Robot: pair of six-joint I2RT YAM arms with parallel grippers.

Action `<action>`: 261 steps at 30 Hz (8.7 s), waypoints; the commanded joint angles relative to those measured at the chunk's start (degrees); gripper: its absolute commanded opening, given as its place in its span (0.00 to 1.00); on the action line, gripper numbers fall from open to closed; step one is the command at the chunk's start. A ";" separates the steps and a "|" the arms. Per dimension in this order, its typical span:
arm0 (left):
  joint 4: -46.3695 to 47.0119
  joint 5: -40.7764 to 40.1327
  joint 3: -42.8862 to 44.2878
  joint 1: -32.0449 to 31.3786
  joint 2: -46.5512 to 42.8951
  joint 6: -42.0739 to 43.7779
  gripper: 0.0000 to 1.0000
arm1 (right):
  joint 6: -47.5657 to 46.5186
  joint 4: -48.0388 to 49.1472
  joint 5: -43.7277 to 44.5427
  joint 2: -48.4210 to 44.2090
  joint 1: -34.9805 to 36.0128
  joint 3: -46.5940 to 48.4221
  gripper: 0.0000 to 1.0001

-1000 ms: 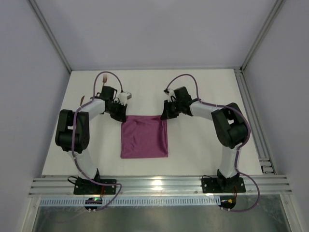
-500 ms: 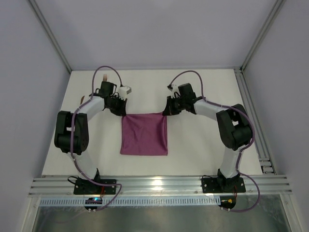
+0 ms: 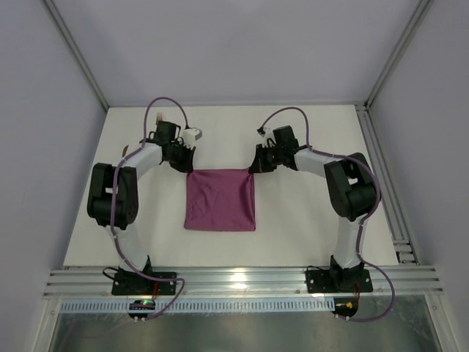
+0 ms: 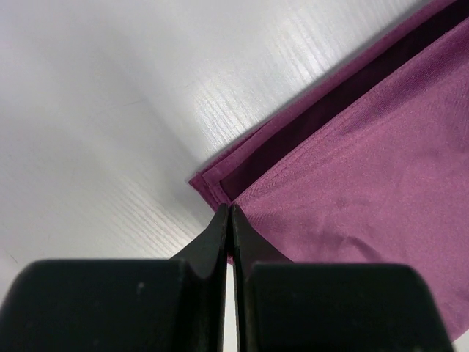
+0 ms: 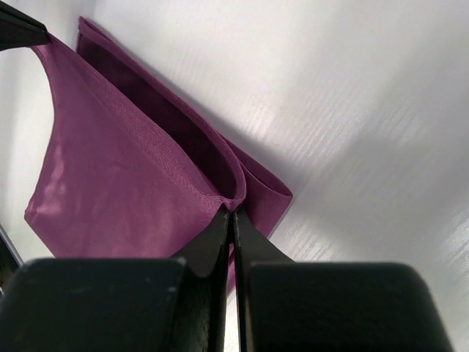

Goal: Fold the napkin into a case and place the utensils inside
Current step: Smooth out the square-folded napkin at the center of the board.

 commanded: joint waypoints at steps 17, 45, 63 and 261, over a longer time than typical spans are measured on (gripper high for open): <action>3.77 -5.07 5.20 -1.51 1.50 -0.96 0.01 | 0.54 2.76 2.92 0.67 -1.61 1.48 0.05; -0.19 -8.85 13.11 -2.39 9.58 -3.25 0.06 | 3.88 5.40 2.83 0.05 -2.84 2.71 0.06; -1.60 -11.40 16.80 -3.18 11.78 -2.90 0.44 | 3.53 -0.23 6.61 5.51 -4.34 7.90 0.36; -4.06 -12.81 -21.95 -15.22 -11.33 5.89 0.31 | 23.31 23.15 7.15 -5.39 -5.65 -20.14 0.04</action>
